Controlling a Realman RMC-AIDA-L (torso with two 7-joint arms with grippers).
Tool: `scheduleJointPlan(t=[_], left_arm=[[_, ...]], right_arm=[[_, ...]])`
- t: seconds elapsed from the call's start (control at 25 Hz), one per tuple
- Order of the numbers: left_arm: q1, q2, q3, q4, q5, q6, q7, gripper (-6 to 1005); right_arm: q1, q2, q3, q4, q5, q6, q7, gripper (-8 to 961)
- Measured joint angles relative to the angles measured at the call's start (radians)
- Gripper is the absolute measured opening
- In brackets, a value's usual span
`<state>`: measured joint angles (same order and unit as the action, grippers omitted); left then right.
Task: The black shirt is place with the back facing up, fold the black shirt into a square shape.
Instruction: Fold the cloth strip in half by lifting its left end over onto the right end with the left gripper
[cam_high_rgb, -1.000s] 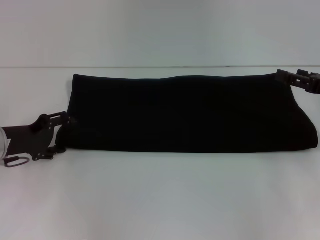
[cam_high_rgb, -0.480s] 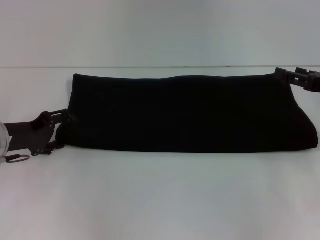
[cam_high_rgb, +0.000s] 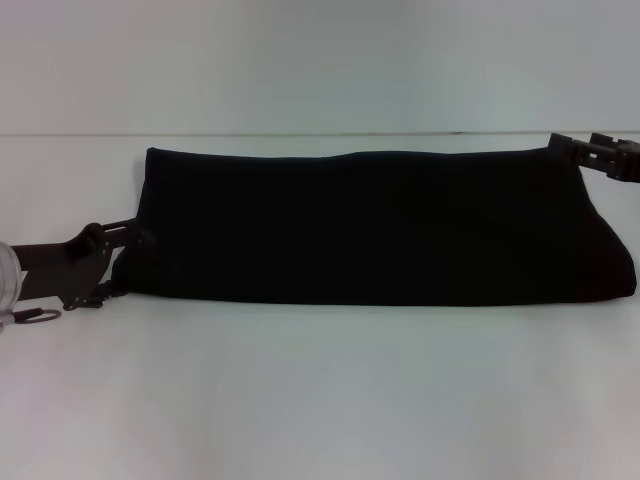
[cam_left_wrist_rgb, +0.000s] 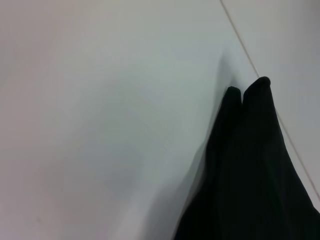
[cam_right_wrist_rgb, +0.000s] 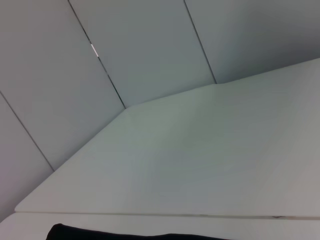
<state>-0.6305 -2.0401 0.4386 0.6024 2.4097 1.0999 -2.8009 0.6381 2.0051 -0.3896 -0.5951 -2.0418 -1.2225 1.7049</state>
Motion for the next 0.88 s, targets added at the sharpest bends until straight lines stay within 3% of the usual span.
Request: scheduleJointPlan(t=[0.6,0.88], left_arm=[[-0.020,0.004,0.000,-0.003,-0.008,0.008,0.033,883],[-0.020,0.006,0.000,-0.004,-0.005,0.009,0.101,671]], right_arm=[[0.003,-0.004,0.000,0.000,0.000,0.007,0.001,930],[0.006,-0.005,0.000,-0.001,0.000,0.008,0.001,930]])
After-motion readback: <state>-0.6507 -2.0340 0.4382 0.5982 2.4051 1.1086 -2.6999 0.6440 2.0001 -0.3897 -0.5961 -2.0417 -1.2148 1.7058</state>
